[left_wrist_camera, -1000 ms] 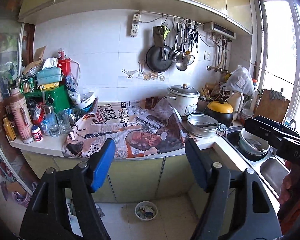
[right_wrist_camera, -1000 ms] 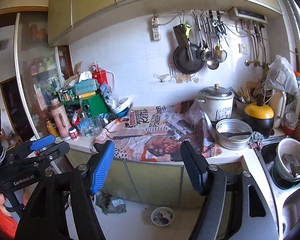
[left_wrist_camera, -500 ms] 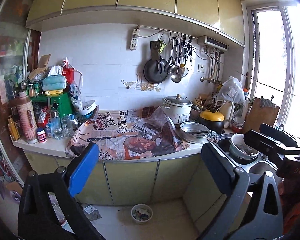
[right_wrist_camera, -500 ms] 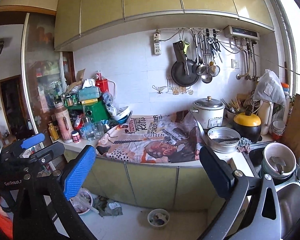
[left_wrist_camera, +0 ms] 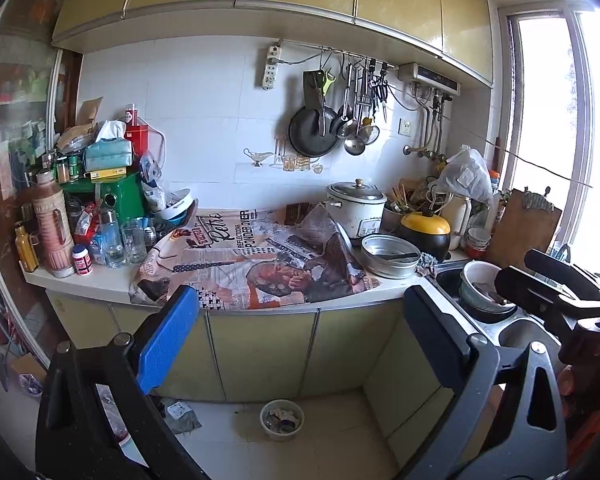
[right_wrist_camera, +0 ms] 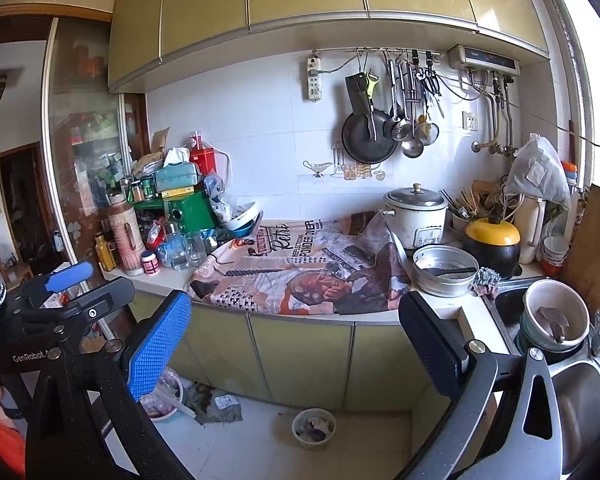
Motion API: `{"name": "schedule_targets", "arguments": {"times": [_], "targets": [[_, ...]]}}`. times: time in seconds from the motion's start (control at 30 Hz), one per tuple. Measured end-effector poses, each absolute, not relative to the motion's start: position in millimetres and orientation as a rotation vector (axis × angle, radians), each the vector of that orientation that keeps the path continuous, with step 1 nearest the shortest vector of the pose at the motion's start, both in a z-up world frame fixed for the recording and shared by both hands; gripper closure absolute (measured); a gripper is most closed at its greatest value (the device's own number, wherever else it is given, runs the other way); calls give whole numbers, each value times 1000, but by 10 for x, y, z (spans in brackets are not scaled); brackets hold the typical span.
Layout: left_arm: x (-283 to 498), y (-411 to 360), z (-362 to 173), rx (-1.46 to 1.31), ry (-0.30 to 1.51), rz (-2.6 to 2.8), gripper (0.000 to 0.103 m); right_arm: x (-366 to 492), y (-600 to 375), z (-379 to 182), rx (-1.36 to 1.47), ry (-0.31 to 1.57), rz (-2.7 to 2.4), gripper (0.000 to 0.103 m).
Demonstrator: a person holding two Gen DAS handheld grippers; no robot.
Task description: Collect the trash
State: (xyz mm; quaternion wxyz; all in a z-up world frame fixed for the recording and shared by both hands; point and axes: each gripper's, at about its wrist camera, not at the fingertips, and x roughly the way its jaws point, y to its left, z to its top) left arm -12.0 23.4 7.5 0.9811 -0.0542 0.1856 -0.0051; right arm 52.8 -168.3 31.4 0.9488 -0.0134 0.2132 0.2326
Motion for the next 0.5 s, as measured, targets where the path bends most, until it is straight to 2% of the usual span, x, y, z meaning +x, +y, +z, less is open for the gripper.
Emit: {"name": "schedule_targets", "arguments": {"times": [0.5], "targets": [[-131,258,101,-132,357,-31,1,524,-1683,307,-15,447,469,0]]}}
